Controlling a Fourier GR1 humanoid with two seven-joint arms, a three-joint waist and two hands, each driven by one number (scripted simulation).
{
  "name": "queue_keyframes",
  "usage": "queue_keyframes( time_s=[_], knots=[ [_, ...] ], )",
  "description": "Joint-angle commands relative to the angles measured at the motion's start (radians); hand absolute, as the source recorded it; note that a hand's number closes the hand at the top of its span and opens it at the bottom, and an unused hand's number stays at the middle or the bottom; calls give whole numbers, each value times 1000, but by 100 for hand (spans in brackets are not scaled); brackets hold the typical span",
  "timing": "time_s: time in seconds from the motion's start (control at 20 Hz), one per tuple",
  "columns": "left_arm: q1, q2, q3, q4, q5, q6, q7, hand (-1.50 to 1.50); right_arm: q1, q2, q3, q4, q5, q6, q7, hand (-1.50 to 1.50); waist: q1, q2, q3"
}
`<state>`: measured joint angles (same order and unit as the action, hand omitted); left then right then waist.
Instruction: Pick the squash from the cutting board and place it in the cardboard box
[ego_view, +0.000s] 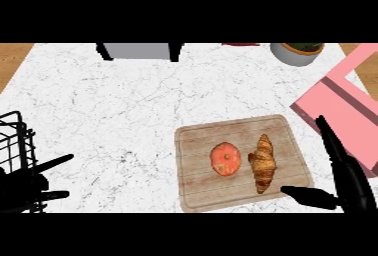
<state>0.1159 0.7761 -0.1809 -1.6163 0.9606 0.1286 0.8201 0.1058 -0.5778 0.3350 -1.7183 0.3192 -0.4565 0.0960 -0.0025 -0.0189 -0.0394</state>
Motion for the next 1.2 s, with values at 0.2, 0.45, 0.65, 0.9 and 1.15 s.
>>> queue_keyframes(
  time_s=[0.2, 0.45, 0.65, 0.9, 1.15],
  knots=[
    [-195, 22, 150, -66, -78, -37, -188, 0, 29, -73, 84, 24, 82, 133, 239, -150, 48, -19, 16],
    [-196, -2, 179, -43, -52, -134, -249, 0, 6, -53, 121, -11, 70, 206, 393, -150, 81, -18, 23],
    [-215, -10, 208, 11, -57, -211, -301, 0, -20, -59, 130, -25, 75, 257, 513, -150, 79, -8, 25],
    [-239, -45, 206, 77, -122, -195, -408, 0, -63, -36, 175, -79, 97, 319, 668, -150, 70, -2, 28],
    [-242, -86, 195, 125, -216, -177, -535, 0, -154, 10, 222, -135, 126, 391, 853, -150, 55, 7, 30]
  ],
)
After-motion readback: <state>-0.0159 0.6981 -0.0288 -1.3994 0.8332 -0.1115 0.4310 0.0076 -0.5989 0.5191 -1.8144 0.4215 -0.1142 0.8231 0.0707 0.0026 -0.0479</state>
